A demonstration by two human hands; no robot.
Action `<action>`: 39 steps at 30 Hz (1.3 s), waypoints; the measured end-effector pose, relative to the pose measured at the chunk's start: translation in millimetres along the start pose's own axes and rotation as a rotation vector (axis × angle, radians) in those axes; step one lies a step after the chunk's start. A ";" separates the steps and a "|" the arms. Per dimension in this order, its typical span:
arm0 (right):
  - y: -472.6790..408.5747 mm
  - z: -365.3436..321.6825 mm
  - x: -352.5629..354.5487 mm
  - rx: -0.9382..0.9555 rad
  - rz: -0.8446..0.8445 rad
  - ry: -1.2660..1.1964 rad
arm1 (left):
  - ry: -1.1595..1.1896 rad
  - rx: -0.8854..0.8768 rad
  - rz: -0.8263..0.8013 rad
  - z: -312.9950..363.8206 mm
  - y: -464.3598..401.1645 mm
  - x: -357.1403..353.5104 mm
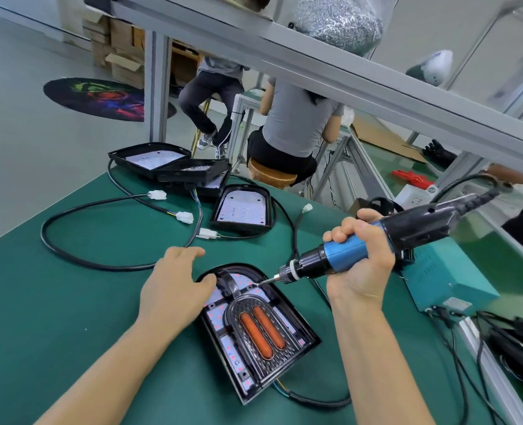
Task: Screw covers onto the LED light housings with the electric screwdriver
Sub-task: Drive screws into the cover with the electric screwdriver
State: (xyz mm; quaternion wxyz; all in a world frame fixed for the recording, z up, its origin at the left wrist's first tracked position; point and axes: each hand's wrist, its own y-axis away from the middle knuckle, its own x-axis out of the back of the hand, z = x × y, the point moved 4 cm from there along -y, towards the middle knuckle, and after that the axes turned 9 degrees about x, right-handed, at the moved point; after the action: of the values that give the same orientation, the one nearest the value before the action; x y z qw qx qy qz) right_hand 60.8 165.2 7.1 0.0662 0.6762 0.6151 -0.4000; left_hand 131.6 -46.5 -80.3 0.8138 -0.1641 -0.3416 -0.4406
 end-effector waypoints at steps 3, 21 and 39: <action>-1.3 0.7 -0.4 -0.005 -0.002 -0.007 | 0.044 -0.282 0.094 19.5 7.5 1.5; -2.0 -18.3 -10.0 0.018 -0.010 -0.066 | 0.072 -0.419 -0.115 51.2 6.6 -25.0; -5.0 -2.1 -7.3 0.014 -0.040 0.013 | 0.327 0.058 -0.166 -4.7 -15.4 11.2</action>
State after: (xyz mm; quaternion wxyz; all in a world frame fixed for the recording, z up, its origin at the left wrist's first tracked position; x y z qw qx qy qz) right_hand 58.0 161.9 15.1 0.0495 0.6667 0.6262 -0.4011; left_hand 124.9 -64.5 -76.3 0.8236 -0.0380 -0.2295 -0.5173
